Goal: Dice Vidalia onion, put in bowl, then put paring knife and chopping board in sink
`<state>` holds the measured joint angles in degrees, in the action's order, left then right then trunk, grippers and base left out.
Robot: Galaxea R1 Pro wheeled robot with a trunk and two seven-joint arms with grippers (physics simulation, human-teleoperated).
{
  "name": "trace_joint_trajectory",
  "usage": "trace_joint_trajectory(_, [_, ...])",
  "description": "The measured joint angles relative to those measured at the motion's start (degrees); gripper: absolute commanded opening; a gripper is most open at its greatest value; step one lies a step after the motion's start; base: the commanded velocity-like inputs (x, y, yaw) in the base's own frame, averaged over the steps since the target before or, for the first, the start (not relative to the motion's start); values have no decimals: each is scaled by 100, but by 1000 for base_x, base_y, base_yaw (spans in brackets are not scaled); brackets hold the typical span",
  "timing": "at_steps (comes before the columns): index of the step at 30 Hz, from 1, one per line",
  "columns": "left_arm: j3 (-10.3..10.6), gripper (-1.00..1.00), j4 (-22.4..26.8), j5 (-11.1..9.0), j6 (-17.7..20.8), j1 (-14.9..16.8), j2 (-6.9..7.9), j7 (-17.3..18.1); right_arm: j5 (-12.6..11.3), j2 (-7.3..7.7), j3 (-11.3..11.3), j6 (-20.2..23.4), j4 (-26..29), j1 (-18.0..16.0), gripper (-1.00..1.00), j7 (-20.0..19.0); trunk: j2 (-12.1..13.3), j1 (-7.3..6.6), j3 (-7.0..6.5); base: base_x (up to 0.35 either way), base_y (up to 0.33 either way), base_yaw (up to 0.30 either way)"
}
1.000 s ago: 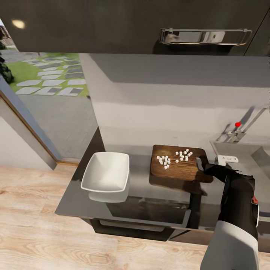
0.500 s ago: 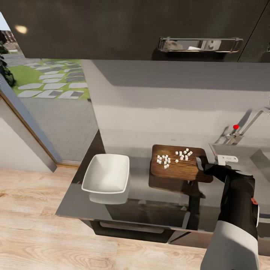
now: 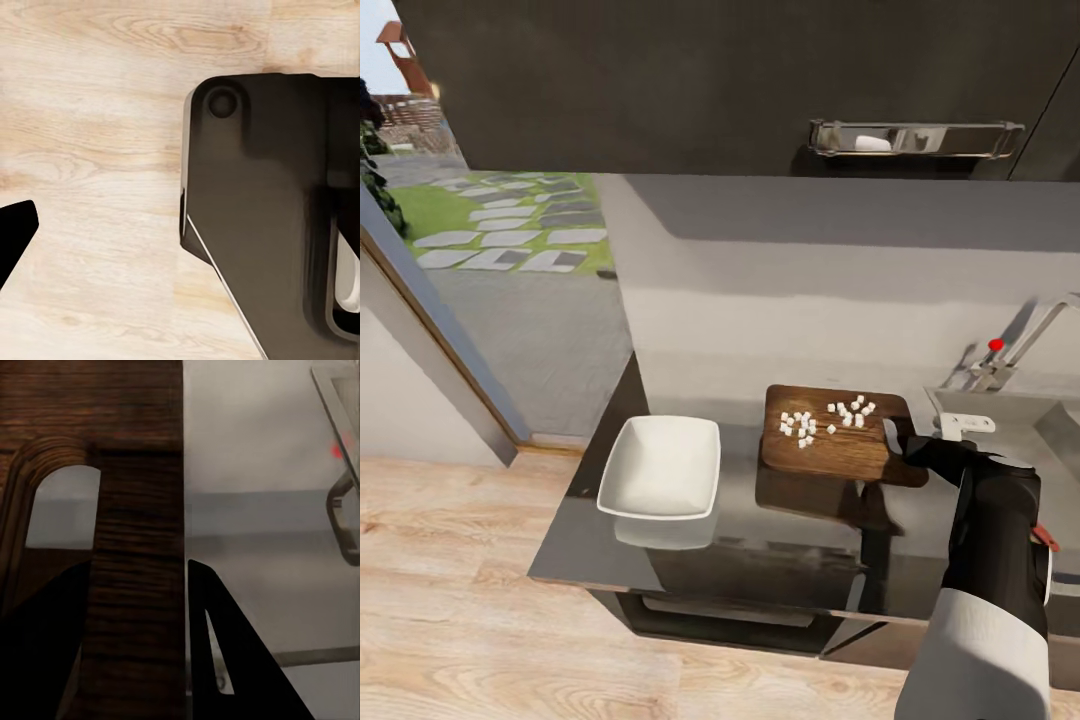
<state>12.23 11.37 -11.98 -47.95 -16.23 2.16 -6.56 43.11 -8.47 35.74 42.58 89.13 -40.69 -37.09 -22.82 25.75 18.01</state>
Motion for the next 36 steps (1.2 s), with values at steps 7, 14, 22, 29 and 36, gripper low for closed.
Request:
trace_joint_trajectory(7, [0,100,0,1,0,0,19,0,2,0,0,0,0,-1,-100,-2,0,0,-63,0,7,0])
trace_joint_trajectory(14, [1,100,0,1,0,0,26,0,8,-6,0,-3,0,-1,-100,-2,0,0,-126,0,25,0])
trace_joint_trajectory(22, [1,100,-1,-4,-1,-1,26,-2,7,-8,0,-3,-1,1,-100,-2,0,0,-199,0,238,0])
trace_joint_trajectory(29, [1,100,-8,-4,0,0,26,0,1,-7,0,-1,0,-1,-100,-2,0,0,-262,0,100,0])
trace_joint_trajectory(36, [-7,100,-121,-2,0,0,17,5,1,-9,0,0,0,-1,-100,-2,0,0,-325,0,3,0])
